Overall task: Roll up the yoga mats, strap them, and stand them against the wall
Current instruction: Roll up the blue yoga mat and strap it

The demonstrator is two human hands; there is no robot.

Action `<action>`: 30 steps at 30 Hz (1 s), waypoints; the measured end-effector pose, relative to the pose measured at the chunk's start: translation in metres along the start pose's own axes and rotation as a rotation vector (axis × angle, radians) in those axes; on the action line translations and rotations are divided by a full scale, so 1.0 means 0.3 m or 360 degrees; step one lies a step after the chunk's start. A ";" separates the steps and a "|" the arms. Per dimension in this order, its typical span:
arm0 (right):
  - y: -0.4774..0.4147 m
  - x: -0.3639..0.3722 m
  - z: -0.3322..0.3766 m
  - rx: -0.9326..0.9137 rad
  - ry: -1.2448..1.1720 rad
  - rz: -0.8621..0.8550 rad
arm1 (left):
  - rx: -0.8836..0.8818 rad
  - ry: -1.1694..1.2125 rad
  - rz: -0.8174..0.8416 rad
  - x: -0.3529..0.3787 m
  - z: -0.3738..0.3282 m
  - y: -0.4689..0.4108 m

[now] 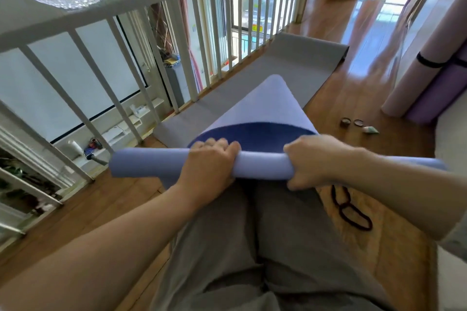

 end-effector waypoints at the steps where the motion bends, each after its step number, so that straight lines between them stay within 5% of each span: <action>1: 0.021 0.047 0.027 -0.0019 -0.0045 0.0051 | -0.0033 -0.0032 0.0121 0.017 -0.029 0.036; 5: 0.089 0.201 0.090 -0.0003 -0.0283 0.0196 | -0.0203 -0.0106 0.0453 0.099 -0.115 0.128; 12: 0.167 0.262 0.165 0.0208 -0.0049 -0.0740 | -0.0292 -0.0075 0.0571 0.117 -0.147 0.110; 20: 0.078 0.212 0.108 0.0035 -0.0444 -0.0143 | -0.0480 0.0146 0.1080 0.103 -0.118 0.044; 25: 0.009 0.213 0.076 -0.0054 -0.0644 0.0186 | -0.0371 -0.0187 0.0818 0.115 -0.187 0.066; 28: -0.012 0.215 0.071 -0.0061 -0.0578 0.0163 | -0.0264 -0.0156 0.0673 0.143 -0.174 0.073; 30: 0.000 0.228 0.088 0.0008 -0.0405 -0.0103 | -0.0236 -0.0082 0.0715 0.147 -0.137 0.041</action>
Point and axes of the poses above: each hand's wrist, its own y-axis away from the middle knuckle, its own x-axis out of the palm, z = x × y, the point moved 2 cm from there along -y, towards the middle knuckle, and after that the axes turned 12 degrees about y, right-handed, at the moved point
